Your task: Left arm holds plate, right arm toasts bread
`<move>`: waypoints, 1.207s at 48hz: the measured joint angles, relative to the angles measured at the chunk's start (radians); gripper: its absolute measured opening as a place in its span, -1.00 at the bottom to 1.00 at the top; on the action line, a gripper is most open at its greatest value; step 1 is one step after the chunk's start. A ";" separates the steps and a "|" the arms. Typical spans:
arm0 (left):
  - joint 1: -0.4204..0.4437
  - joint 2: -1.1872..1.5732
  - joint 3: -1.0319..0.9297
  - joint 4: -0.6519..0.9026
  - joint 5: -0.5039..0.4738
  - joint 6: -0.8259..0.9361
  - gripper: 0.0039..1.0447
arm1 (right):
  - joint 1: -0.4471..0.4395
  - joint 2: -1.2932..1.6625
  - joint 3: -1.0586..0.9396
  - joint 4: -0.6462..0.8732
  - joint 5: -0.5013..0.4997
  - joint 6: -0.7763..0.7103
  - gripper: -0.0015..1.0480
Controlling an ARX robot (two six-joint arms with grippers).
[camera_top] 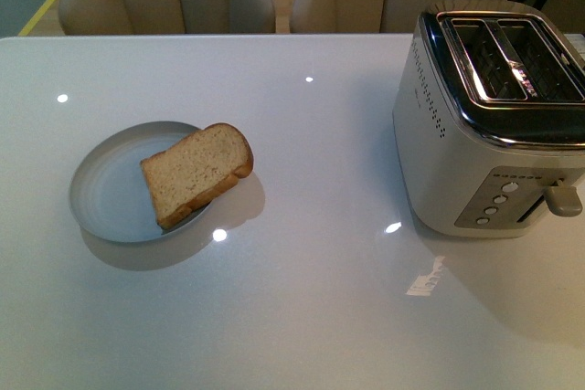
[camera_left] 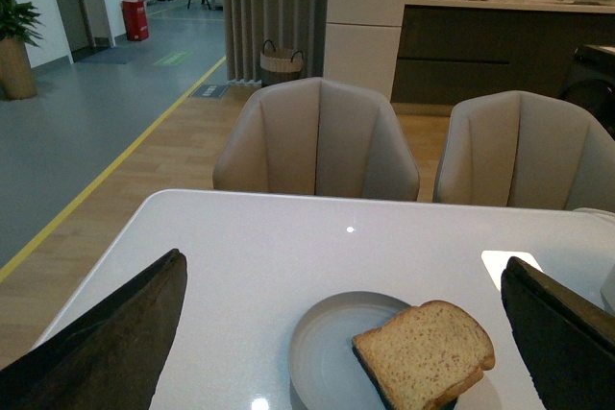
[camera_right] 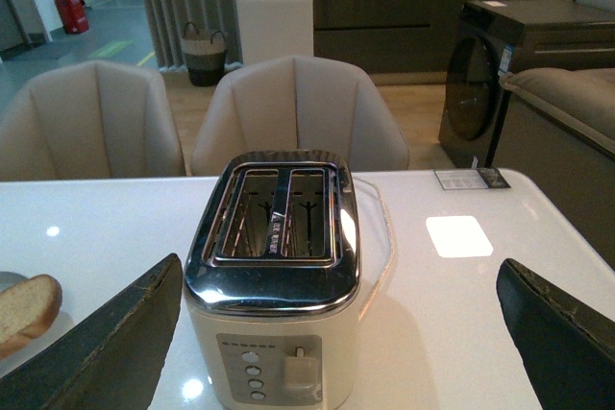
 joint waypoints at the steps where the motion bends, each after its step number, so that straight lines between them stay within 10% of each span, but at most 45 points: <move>1: 0.000 0.000 0.000 0.000 0.000 0.000 0.87 | 0.000 0.000 0.000 0.000 0.000 0.000 0.83; 21: 0.000 0.000 0.000 0.000 0.000 0.000 0.87 | 0.000 0.000 0.000 0.000 0.000 0.000 0.83; 27: 0.114 0.260 0.177 -0.409 0.323 -0.076 0.87 | 0.000 0.000 0.000 0.000 -0.003 0.000 0.83; 32: 0.169 0.395 0.223 -0.552 0.412 -0.101 0.87 | 0.000 0.000 0.000 0.000 -0.002 0.000 0.83; 58: 0.124 1.045 0.309 0.045 0.285 -0.121 0.87 | 0.000 0.000 0.000 0.000 0.000 0.000 0.83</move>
